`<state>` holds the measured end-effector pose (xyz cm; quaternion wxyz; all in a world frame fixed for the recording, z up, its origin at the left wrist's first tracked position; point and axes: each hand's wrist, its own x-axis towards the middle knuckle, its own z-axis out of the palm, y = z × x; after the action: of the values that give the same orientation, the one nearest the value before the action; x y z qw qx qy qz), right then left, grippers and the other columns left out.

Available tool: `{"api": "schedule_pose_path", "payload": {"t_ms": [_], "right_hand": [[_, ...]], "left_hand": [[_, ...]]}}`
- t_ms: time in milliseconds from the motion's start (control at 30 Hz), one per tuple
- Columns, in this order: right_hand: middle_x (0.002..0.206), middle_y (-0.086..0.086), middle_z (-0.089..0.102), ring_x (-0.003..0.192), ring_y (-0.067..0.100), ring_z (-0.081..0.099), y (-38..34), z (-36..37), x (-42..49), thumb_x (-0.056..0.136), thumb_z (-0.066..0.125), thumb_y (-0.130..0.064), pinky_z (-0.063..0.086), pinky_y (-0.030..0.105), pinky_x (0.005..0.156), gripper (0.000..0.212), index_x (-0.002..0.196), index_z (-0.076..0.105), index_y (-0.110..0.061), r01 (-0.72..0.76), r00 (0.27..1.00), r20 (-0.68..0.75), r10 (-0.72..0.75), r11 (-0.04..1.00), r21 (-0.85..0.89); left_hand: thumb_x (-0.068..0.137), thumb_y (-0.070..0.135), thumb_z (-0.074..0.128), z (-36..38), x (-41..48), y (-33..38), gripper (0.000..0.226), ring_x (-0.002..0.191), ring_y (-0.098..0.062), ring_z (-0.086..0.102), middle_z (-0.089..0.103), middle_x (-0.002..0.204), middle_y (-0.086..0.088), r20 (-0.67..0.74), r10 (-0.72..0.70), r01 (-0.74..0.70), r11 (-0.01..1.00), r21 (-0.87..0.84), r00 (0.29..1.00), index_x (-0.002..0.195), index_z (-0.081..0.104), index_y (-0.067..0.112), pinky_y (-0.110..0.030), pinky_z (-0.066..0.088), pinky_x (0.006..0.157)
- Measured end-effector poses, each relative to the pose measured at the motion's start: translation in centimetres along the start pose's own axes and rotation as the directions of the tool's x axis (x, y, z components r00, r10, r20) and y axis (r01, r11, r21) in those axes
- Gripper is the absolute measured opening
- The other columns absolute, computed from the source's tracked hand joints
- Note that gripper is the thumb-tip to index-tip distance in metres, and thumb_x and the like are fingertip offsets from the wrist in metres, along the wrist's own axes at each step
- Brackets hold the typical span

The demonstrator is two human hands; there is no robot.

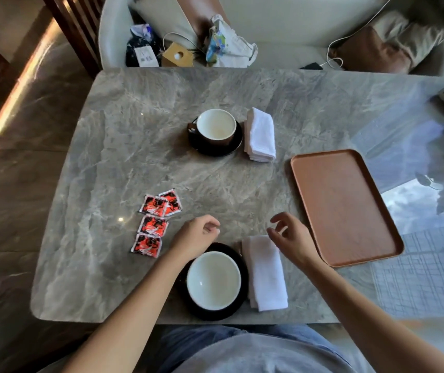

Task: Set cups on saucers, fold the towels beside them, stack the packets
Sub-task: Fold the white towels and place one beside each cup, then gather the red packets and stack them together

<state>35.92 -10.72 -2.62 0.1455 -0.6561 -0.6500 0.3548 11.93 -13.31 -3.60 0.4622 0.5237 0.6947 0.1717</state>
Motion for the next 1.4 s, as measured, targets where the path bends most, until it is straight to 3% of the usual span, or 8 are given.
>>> {"api": "schedule_pose_path", "payload": {"t_ms": [167, 300, 500, 633, 933, 1067, 1267, 1400], "right_hand": [[0.086, -0.002, 0.063, 0.074, 0.016, 0.061, -5.7, 3.7, 1.1, 0.080, 0.065, -0.018, 0.049, 0.031, 0.069, 0.014, 0.094, 0.062, -0.020, 0.127, 0.986, 0.104, -0.128, 0.992, 0.013], [0.095, -0.004, 0.058, 0.091, 0.015, 0.059, -9.7, 6.9, 2.4, 0.082, 0.063, -0.022, 0.049, 0.033, 0.080, 0.019, 0.101, 0.062, -0.020, 0.258, 0.951, 0.211, -0.228, 0.958, -0.126], [0.108, 0.004, 0.060, 0.086, 0.015, 0.056, -14.5, 12.1, 4.1, 0.082, 0.066, -0.028, 0.049, 0.030, 0.077, 0.026, 0.106, 0.062, -0.018, 0.303, 0.907, 0.356, -0.223, 0.935, -0.186], [0.112, 0.005, 0.056, 0.094, 0.021, 0.058, -16.2, 16.0, 4.1, 0.074, 0.072, -0.037, 0.049, 0.034, 0.080, 0.042, 0.109, 0.057, -0.018, 0.201, 0.923, 0.366, -0.119, 0.960, -0.194], [0.113, 0.000, 0.052, 0.107, 0.022, 0.050, -15.5, 19.7, 3.0, 0.073, 0.073, -0.039, 0.043, 0.036, 0.069, 0.045, 0.101, 0.045, -0.018, 0.110, 0.983, 0.171, -0.065, 0.957, -0.267], [0.110, 0.002, 0.059, 0.105, 0.025, 0.052, -15.2, 19.8, 2.8, 0.075, 0.070, -0.028, 0.045, 0.039, 0.072, 0.042, 0.103, 0.041, -0.015, 0.102, 0.987, 0.144, -0.071, 0.969, -0.223], [0.085, 0.000, 0.065, 0.075, 0.019, 0.061, -15.6, 18.5, 3.3, 0.078, 0.067, 0.000, 0.042, 0.024, 0.068, 0.027, 0.101, 0.060, -0.011, -0.006, 0.998, 0.066, -0.006, 0.985, 0.174], [0.071, 0.008, 0.062, 0.057, 0.003, 0.062, -17.8, 17.3, 3.4, 0.076, 0.067, 0.013, 0.052, 0.020, 0.059, 0.032, 0.092, 0.050, -0.009, -0.123, 0.942, 0.331, -0.060, 0.854, 0.506]], "left_hand": [[0.082, 0.008, 0.060, -4.4, -2.2, -5.0, 0.015, 0.073, -0.017, 0.059, 0.067, 0.087, 0.001, -0.164, 0.019, -0.004, 0.996, 0.089, 0.986, 0.093, 0.067, 0.014, -0.038, 0.053, 0.081], [0.075, 0.014, 0.064, -7.1, -3.6, -8.3, 0.018, 0.093, -0.024, 0.062, 0.066, 0.097, 0.002, -0.301, 0.112, 0.000, 0.937, 0.349, 0.947, 0.091, 0.066, 0.022, -0.037, 0.047, 0.081], [0.081, 0.040, 0.061, -8.0, -4.0, -11.7, 0.046, 0.122, -0.017, 0.046, 0.054, 0.123, 0.007, -0.288, 0.034, 0.137, 0.823, 0.551, 0.957, 0.124, 0.049, 0.028, -0.036, 0.031, 0.100], [0.078, 0.046, 0.063, -8.4, -3.5, -12.0, 0.049, 0.122, -0.016, 0.046, 0.056, 0.125, 0.007, -0.258, 0.020, 0.133, 0.818, 0.560, 0.966, 0.120, 0.045, 0.028, -0.034, 0.029, 0.100], [0.079, 0.031, 0.066, -10.3, -4.2, -13.4, 0.016, 0.087, -0.026, 0.063, 0.070, 0.088, -0.004, -0.102, -0.052, 0.084, 0.935, 0.345, 0.993, 0.085, 0.058, 0.020, -0.032, 0.026, 0.058], [0.082, 0.012, 0.062, -11.4, -4.1, -14.4, 0.007, 0.071, -0.015, 0.060, 0.070, 0.081, -0.007, 0.067, -0.087, 0.080, 0.992, 0.095, 0.994, 0.079, 0.060, 0.017, -0.026, 0.035, 0.057], [0.088, -0.007, 0.042, -13.1, -2.9, -14.6, 0.034, 0.060, -0.012, 0.046, 0.050, 0.062, -0.002, 0.081, -0.278, 0.287, 0.880, -0.379, 0.957, 0.064, 0.051, 0.014, -0.017, 0.039, 0.046], [0.091, -0.006, 0.038, -13.9, -2.6, -14.8, 0.033, 0.064, -0.011, 0.054, 0.058, 0.072, -0.001, 0.160, -0.325, 0.361, 0.800, -0.479, 0.932, 0.075, 0.057, 0.016, -0.011, 0.045, 0.044]]}}
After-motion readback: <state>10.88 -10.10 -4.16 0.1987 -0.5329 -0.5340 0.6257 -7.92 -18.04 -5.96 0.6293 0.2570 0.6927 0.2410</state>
